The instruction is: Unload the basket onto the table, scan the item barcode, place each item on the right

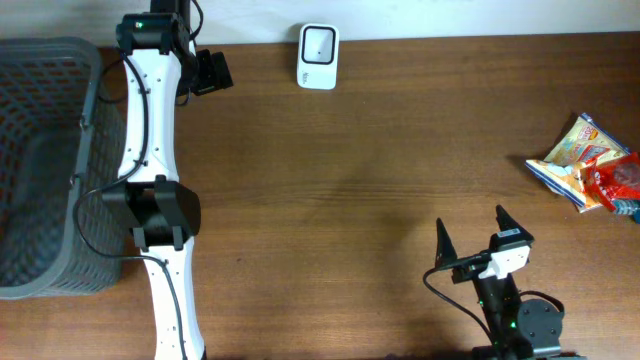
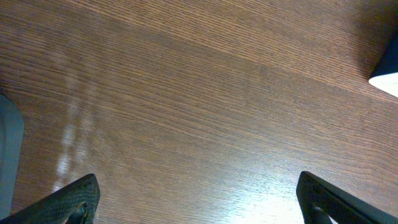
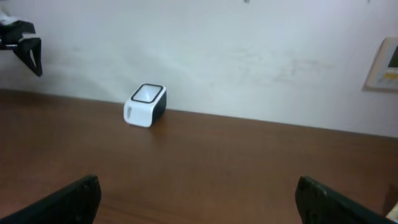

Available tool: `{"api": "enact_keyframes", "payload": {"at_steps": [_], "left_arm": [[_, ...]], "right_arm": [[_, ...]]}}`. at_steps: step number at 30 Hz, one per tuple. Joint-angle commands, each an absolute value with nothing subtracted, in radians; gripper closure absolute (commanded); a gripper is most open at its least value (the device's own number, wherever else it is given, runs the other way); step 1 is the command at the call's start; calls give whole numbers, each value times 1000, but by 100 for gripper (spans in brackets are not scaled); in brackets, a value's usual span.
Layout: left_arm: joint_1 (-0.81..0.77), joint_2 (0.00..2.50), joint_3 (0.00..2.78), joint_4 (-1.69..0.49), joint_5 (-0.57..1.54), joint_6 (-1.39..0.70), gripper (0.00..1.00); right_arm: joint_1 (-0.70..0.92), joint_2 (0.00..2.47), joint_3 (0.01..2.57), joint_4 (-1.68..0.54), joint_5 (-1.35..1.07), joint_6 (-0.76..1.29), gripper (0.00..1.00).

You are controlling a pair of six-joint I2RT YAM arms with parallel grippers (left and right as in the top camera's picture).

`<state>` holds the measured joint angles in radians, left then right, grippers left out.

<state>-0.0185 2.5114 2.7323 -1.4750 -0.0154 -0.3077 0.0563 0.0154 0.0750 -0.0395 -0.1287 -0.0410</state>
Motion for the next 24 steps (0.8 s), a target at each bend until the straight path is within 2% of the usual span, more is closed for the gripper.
{"api": "enact_keyframes", "payload": {"at_steps": [1,14,24], "left_arm": [[-18,2489,2732,-1474,-23,-314,1],[-19,2489,2732,-1474,-23,-314,1],[-19,2489,2732,-1474,-22,-314,1]], "right_arm": [[66,4,30,41,-119,-48,1],[65,4,6,141,-68,-40,2],[65,4,6,450,-67,-49,1]]}}
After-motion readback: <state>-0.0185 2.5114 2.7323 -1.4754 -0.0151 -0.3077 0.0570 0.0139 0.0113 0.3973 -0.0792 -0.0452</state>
